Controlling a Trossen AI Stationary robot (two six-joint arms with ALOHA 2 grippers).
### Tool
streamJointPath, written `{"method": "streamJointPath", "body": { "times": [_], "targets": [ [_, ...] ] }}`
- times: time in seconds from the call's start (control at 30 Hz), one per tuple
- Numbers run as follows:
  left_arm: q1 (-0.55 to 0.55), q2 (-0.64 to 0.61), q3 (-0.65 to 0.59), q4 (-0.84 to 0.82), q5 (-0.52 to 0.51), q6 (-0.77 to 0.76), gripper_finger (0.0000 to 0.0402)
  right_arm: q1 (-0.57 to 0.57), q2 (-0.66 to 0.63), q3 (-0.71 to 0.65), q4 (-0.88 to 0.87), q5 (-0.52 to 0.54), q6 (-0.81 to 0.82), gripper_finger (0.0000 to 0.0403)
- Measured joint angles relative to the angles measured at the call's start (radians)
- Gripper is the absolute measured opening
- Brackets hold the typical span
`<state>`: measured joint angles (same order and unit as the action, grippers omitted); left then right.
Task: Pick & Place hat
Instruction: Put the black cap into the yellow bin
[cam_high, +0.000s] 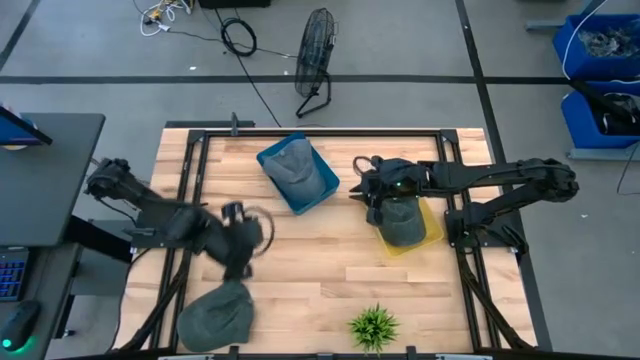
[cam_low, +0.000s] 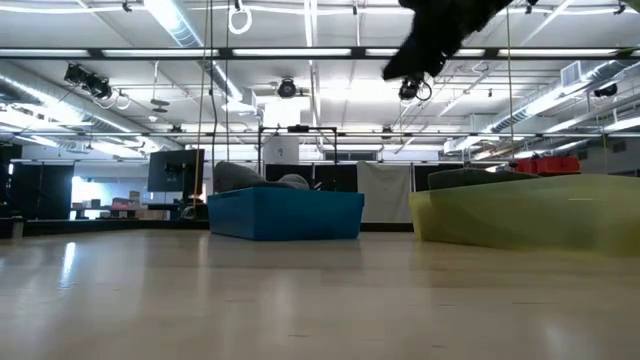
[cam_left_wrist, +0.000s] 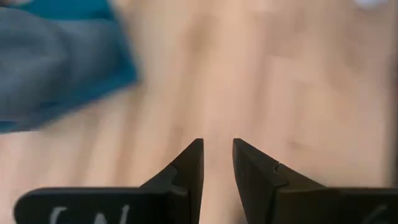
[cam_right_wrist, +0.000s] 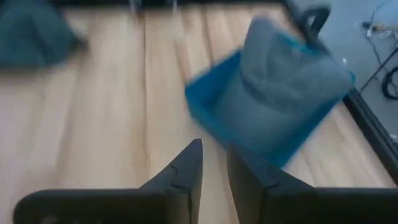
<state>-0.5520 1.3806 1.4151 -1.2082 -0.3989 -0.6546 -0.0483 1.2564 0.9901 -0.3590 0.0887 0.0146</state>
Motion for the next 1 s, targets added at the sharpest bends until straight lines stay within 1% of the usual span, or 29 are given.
{"method": "streamJointPath", "body": {
  "times": [0.03,0.1,0.23,0.37,0.43,0.5,0.6,0.7,0.83,1.0],
  "targets": [
    [-0.031,0.008,0.001,0.009,0.027,-0.029,0.0087,0.0,0.0,0.0,0.044,0.0,0.023,0.0077],
    [-0.096,0.031,0.001,0.016,0.054,-0.138,0.0087,0.0,-0.001,0.0,0.118,-0.002,0.062,0.0077],
    [-0.196,0.097,0.002,0.052,0.053,-0.366,0.0087,0.0,-0.001,0.0,0.224,0.001,0.072,0.0077],
    [-0.264,0.198,0.001,0.046,0.054,-0.496,0.0087,-0.005,0.0,0.0,0.277,0.021,0.05,0.0077],
    [-0.287,0.247,0.001,0.02,0.065,-0.567,0.009,-0.005,-0.001,0.0,0.299,0.042,0.06,0.0077],
    [-0.295,0.284,0.001,-0.005,0.11,-0.634,0.01,-0.005,0.0,0.0,0.307,0.064,0.057,0.0077],
    [-0.294,0.325,0.0,-0.035,0.185,-0.714,0.0124,-0.005,-0.001,0.0,0.304,0.088,0.052,0.0077],
    [-0.295,0.342,0.0,-0.058,0.249,-0.821,0.0152,-0.005,-0.001,0.0,0.287,0.088,0.049,0.0077],
    [-0.322,0.359,0.0,-0.064,0.266,-0.989,0.0182,-0.005,-0.001,0.0,0.281,0.088,0.011,0.0077],
    [-0.377,0.409,0.001,-0.075,0.266,-1.145,0.0192,-0.004,-0.001,0.0,0.271,0.087,0.003,0.0077]
  ]
}}
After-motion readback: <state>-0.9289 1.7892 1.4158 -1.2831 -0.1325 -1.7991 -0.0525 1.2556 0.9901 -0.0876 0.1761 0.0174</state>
